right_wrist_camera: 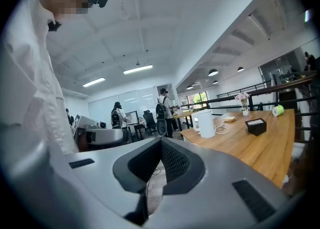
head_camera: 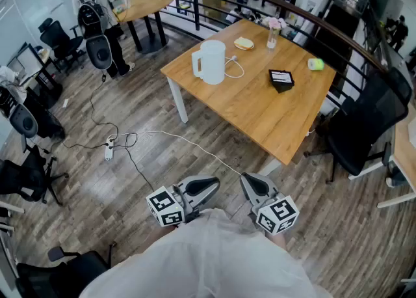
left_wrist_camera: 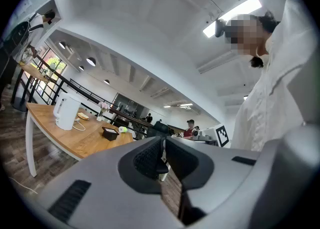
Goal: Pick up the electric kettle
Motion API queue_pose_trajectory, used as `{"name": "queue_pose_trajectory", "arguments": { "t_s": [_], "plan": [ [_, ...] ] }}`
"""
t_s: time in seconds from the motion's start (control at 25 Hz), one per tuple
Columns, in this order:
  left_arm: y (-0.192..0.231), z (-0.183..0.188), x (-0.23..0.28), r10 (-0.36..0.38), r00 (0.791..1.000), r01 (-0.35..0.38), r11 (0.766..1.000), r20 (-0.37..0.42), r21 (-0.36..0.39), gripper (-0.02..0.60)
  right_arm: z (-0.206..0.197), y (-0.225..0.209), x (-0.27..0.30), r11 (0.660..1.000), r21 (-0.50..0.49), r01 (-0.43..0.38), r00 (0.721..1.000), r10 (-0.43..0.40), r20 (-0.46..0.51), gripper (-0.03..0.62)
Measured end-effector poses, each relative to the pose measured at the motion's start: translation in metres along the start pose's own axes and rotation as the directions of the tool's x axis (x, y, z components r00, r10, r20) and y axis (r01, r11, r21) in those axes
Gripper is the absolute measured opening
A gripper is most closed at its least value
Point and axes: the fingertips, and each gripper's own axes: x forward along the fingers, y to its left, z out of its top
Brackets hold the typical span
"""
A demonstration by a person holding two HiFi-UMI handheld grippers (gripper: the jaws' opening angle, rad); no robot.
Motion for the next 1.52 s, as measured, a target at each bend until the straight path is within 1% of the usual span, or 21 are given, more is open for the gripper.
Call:
{"name": "queue_pose_trajectory", "arguments": {
  "t_s": [0.28,0.68,0.76,0.88,1.04,1.24,1.4,1.52],
  "plan": [
    [0.005,0.004,-0.003,0.019,1.000,-0.019,1.000,0.008,0.002,0.026,-0.001,0.001,0.004,1.000,0.002,-0.018,1.000,0.018,-0.002,0.014],
    [0.006,0.002,0.001,0.018,1.000,-0.018,1.000,0.004,0.001,0.026,-0.002,-0.005,0.004,1.000,0.017,-0.020,1.000,0.020,0.000,0.014],
    [0.008,0.001,0.004,0.017,1.000,-0.017,1.000,0.003,0.001,0.026,0.000,-0.006,0.003,0.999,0.031,-0.041,0.999,0.041,0.025,0.014],
    [0.006,-0.001,0.010,0.014,1.000,-0.014,1.000,-0.005,-0.005,0.026,0.009,-0.001,0.000,0.993,0.056,-0.101,0.992,0.096,0.087,0.015],
    [0.003,-0.004,0.017,0.018,1.000,-0.018,1.000,-0.009,-0.008,0.026,0.013,-0.003,-0.004,0.988,0.077,-0.134,0.985,0.124,0.123,0.017],
    [0.006,-0.003,0.026,0.011,1.000,-0.011,1.000,-0.020,0.014,0.026,0.021,-0.017,-0.003,0.987,0.093,-0.128,0.981,0.112,0.158,0.017],
    [0.026,0.005,0.034,0.014,1.000,-0.014,1.000,-0.004,0.018,0.026,0.026,-0.030,0.005,0.990,0.089,-0.107,0.982,0.091,0.167,0.020],
    [0.042,0.008,0.046,0.002,1.000,-0.002,1.000,0.006,0.013,0.026,0.026,-0.046,0.014,0.992,0.091,-0.092,0.983,0.076,0.165,0.020]
  ]
}}
